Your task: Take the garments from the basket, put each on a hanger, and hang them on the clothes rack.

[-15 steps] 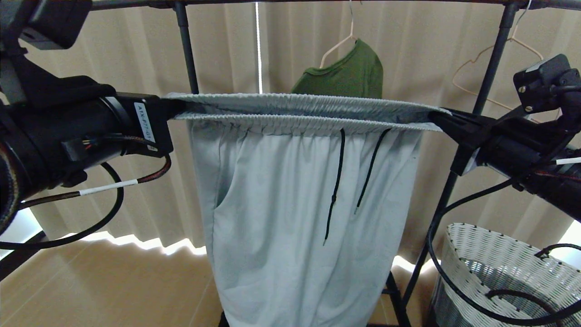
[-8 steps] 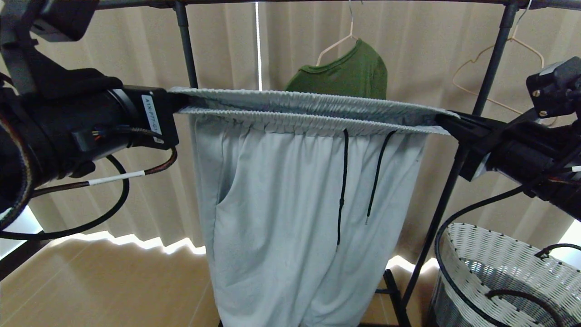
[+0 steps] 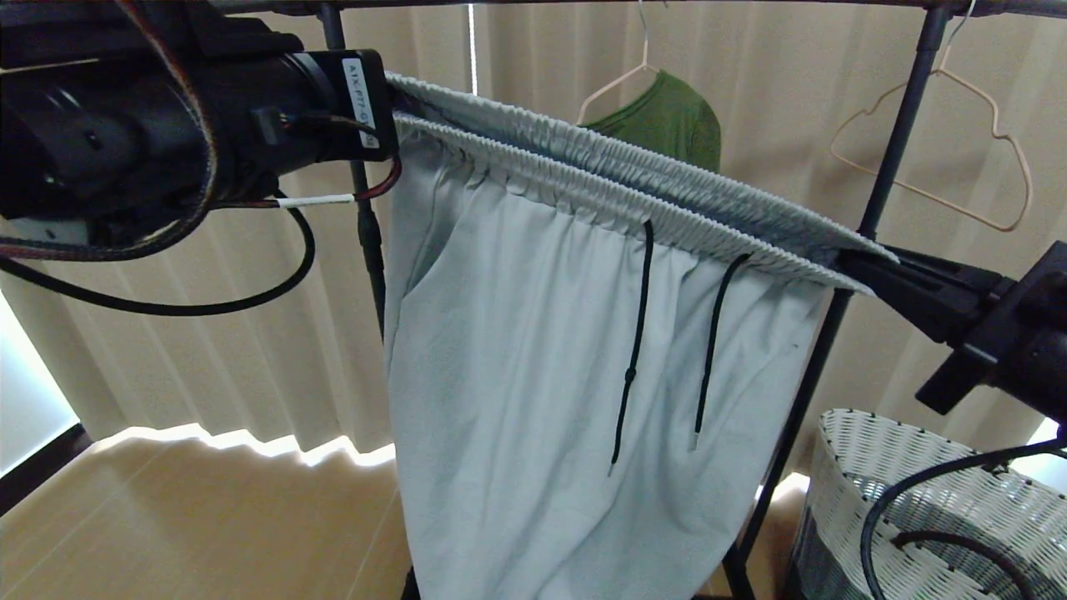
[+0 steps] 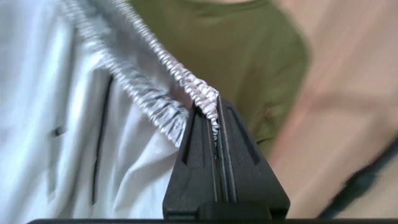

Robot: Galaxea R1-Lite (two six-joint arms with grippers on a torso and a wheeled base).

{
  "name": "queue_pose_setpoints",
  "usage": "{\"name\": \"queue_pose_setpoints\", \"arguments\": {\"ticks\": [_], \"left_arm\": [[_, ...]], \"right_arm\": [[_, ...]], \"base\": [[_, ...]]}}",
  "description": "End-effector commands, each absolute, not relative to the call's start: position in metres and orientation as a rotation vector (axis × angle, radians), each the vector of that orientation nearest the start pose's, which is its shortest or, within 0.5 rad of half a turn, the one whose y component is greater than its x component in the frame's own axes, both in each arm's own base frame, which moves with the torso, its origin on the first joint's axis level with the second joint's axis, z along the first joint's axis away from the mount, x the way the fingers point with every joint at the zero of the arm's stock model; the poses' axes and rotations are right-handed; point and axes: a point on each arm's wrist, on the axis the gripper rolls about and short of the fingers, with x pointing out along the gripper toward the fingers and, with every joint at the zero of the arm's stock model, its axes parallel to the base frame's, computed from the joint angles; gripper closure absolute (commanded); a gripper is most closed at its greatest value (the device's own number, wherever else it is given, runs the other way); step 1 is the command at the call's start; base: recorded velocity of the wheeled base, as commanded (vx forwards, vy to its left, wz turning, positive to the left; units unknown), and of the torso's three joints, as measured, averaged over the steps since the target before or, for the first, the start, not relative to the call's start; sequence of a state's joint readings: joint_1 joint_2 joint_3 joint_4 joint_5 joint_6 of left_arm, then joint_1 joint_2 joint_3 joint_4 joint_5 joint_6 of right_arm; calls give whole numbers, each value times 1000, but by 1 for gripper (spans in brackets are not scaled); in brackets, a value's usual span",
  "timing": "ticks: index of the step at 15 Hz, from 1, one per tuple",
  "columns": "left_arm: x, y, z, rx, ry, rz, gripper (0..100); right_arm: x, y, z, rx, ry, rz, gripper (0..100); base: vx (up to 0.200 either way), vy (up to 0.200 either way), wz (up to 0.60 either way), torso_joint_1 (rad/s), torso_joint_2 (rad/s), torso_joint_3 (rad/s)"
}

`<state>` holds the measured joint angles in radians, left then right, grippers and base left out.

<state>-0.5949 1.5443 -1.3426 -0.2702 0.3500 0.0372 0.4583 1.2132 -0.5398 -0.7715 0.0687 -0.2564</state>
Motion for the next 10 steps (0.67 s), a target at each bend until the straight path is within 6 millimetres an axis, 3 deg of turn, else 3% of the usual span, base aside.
{"name": "queue_pose_setpoints", "arguments": {"ticks": [1,7,8,10], "left_arm": [[255,-160,337,12,-49,-235,100],[249,-156,332,13,-41,-229,100],[232,-144,331,22,-27,-228,100],[224,-138,324,37,3,-227,100]], "right_arm": [[137,81,242,-218,-195,602,100],[136,83,234,-217,-169,649,100],[148,85,234,-224,-148,621,100],[155,85,235,-226,-139,602,100]], "base": [[0,0,0,0,0,0],[0,0,0,0,0,0],[0,0,0,0,0,0],[0,0,0,0,0,0]]}}
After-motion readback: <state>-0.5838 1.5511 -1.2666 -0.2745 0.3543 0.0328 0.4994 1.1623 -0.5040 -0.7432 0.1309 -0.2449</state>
